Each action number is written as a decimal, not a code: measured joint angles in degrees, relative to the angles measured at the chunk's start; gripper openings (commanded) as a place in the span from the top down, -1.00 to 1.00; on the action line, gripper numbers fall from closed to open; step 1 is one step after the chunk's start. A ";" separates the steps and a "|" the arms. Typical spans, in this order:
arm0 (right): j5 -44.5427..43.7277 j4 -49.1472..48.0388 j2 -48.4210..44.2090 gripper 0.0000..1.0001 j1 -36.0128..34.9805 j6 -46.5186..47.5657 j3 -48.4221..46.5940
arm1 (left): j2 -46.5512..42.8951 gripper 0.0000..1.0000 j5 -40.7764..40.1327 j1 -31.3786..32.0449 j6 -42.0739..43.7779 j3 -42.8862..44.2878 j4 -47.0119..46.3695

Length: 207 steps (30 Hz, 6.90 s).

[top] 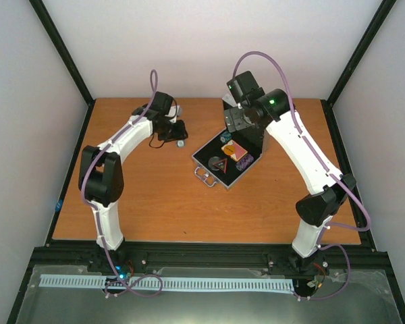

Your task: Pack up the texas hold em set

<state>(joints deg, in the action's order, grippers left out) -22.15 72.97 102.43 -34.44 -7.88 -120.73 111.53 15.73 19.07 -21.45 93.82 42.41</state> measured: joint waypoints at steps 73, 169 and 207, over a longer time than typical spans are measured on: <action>6.54 0.02 -4.50 -1.00 3.87 -0.07 6.29 | 36.81 -0.16 -17.16 8.44 -2.34 42.60 21.11; 9.33 -2.73 -7.63 -1.00 4.35 0.13 12.26 | 17.22 -0.28 -23.32 7.58 8.74 28.74 17.25; 9.60 -2.73 -7.63 -1.00 4.37 0.15 13.86 | 29.81 -0.27 -16.44 2.49 4.11 30.40 20.15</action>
<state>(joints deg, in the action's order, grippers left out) -12.56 70.24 94.80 -30.06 -7.73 -106.87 141.34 -0.71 21.56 -17.34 124.22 62.57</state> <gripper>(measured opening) 1.000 0.654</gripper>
